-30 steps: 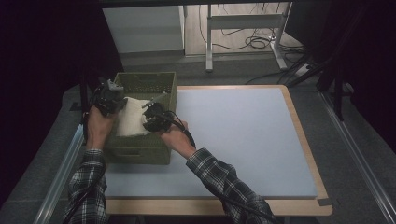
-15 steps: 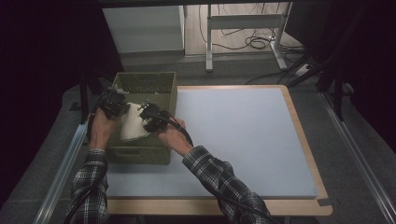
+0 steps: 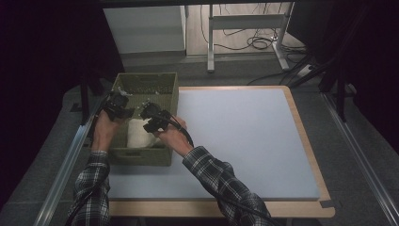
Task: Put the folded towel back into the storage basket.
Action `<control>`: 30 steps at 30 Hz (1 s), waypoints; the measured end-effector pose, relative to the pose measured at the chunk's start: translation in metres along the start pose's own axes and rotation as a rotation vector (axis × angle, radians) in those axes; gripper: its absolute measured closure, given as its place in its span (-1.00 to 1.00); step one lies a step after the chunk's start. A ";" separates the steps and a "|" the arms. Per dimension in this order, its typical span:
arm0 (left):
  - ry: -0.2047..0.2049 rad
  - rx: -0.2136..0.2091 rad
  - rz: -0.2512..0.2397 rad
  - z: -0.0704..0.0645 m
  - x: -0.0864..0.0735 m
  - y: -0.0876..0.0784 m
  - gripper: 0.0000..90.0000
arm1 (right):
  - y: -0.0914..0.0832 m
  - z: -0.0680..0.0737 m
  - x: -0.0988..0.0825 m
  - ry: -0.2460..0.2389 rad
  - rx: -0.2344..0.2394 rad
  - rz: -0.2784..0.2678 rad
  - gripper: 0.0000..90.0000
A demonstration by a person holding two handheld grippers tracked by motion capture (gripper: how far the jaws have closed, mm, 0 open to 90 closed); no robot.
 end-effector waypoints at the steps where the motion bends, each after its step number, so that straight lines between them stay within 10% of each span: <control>1: -0.007 -0.003 -0.006 0.000 0.001 -0.001 0.21 | -0.001 -0.002 0.000 0.003 0.001 -0.001 0.53; 30: -0.182 -0.170 -0.173 -0.016 0.015 -0.014 -0.71 | -0.050 -0.035 -0.019 0.051 0.095 -0.126 -0.46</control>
Point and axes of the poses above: each handheld gripper's, and its own axes: y roughly forward along the jaws, x roughly out of its top, z roughly to its left, the point moved 5 cm from there along y, roughly forward along the jaws, and after that the axes turned 11 degrees about y, right-handed, at the moved point
